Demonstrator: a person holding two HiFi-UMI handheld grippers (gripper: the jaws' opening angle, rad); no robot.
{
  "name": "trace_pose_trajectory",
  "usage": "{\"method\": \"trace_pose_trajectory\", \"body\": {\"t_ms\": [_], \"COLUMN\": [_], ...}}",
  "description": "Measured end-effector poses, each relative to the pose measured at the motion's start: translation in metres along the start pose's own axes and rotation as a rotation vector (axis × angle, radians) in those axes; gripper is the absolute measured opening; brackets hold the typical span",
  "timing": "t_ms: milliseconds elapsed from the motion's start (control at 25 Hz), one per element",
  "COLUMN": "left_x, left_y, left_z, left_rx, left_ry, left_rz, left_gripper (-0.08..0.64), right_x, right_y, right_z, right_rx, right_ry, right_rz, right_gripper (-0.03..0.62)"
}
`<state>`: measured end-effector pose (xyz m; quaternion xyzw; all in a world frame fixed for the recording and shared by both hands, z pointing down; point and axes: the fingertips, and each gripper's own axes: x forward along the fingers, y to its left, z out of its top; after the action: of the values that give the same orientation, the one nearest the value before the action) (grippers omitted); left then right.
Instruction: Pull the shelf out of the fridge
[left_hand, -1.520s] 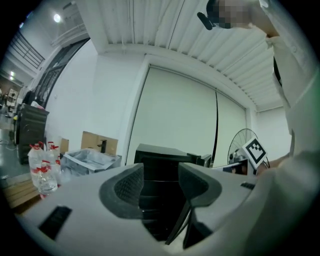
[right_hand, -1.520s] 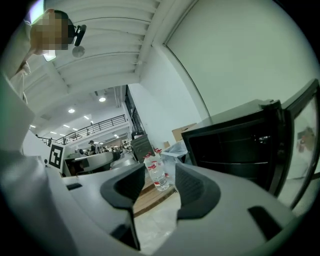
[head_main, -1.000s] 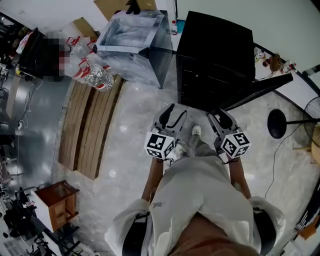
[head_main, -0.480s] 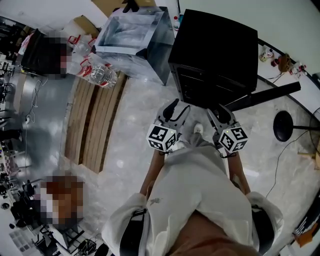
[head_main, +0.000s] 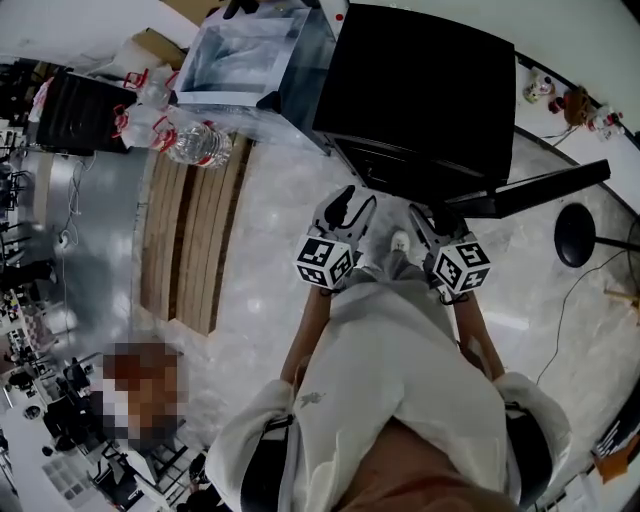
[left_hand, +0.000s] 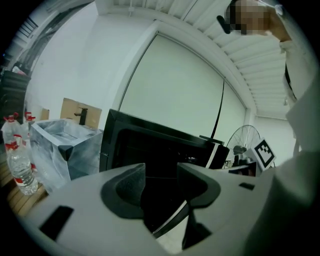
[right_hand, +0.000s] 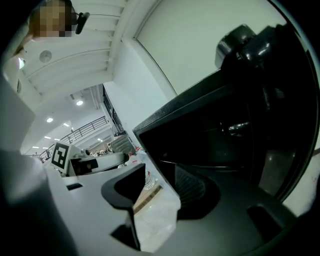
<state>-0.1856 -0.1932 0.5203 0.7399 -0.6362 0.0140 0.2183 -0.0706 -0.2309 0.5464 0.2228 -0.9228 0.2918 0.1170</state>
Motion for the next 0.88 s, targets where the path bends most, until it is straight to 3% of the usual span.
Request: {"method": "trace_pose_trajectory", "body": {"t_ms": [240,640,880], "left_x": [0.024,0.057,0.074], "left_y": [0.010,0.013,0.019], "left_z": [-0.014,-0.038,-0.050], "left_rx": [-0.039,-0.086,-0.119], "left_ry": [0.029,0.063,0.075], "left_rz": [-0.024,-0.145,-0.178], "left_gripper": [0.202,0.202,0.204], "right_x": [0.011,0.024,0.029], "right_y": [-0.012,-0.033,-0.052], "right_z": [-0.008,-0.023,-0.029], "right_rx": [0.079,0.213,0.288], "right_ry": [-0.010,-0.088,-0.145], "right_rz": [-0.042,-0.162,-0.206], "right_gripper": [0.181,0.181,0.183]}}
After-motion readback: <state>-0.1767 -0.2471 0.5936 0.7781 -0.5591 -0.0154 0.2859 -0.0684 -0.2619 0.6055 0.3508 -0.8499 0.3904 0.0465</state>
